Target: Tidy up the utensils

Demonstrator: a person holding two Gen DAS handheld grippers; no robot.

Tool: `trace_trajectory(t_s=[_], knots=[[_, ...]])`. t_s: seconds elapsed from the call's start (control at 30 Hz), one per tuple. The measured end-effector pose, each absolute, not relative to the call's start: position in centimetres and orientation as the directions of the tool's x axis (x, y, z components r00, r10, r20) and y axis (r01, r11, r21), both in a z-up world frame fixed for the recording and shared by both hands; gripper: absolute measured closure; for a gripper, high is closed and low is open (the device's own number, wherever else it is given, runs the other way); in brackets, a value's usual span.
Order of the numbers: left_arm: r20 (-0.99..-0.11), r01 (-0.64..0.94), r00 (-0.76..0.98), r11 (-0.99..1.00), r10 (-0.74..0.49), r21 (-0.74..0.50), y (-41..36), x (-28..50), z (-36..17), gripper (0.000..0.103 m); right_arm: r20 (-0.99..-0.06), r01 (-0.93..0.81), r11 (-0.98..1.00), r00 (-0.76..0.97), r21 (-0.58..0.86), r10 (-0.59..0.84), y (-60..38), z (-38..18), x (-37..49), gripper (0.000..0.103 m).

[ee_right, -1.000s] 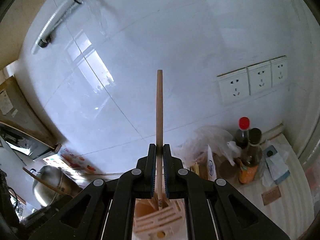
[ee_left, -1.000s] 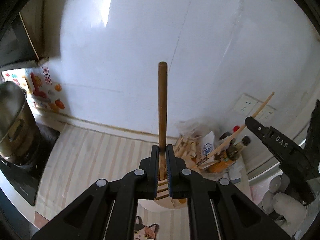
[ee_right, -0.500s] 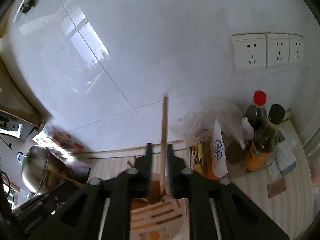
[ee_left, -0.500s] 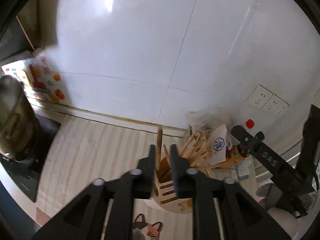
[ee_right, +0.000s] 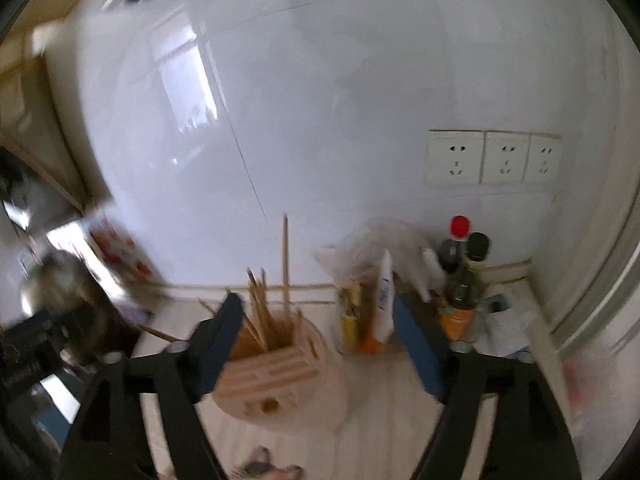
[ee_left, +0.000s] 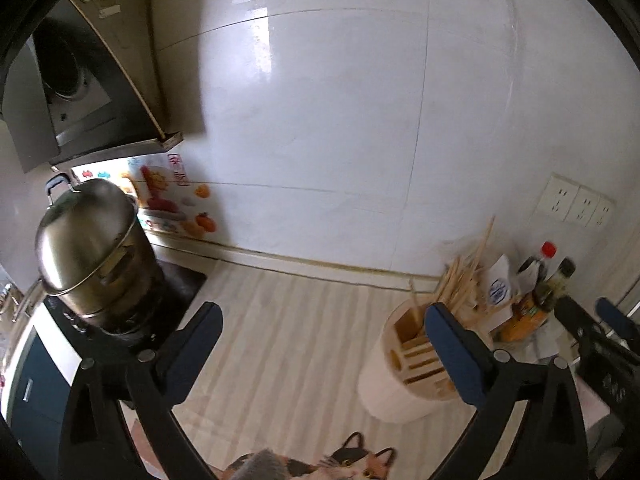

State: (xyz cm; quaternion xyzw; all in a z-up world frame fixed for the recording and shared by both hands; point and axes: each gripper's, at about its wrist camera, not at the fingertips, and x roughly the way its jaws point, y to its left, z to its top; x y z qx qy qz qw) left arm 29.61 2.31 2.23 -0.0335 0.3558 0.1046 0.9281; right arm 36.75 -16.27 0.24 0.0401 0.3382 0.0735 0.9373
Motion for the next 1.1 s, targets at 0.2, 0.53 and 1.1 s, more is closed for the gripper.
trace_trajectory(t_s=[0.2, 0.53, 1.1], knots=[[-0.691, -0.214, 0.703, 0.977, 0.168, 0.02, 1.7, 27.1, 0.5, 0.0, -0.657, -0.114, 0.993, 0.745, 0.038, 0.111, -15.6, -1.6, 34.0, 0.0], [-0.622, -0.127, 0.777, 0.992, 0.098, -0.003, 1.7, 19.3, 3.8, 0.0, -0.596, -0.022, 1.0, 0.803, 0.003, 0.02, -15.9, 1.6, 25.1, 0.0], [-0.545, -0.019, 0.838, 1.0, 0.008, -0.015, 4.2, 4.7, 8.9, 0.0, -0.493, 0.112, 0.994, 0.865, -0.002, -0.098, -13.1, 9.1, 6.4, 0.0]])
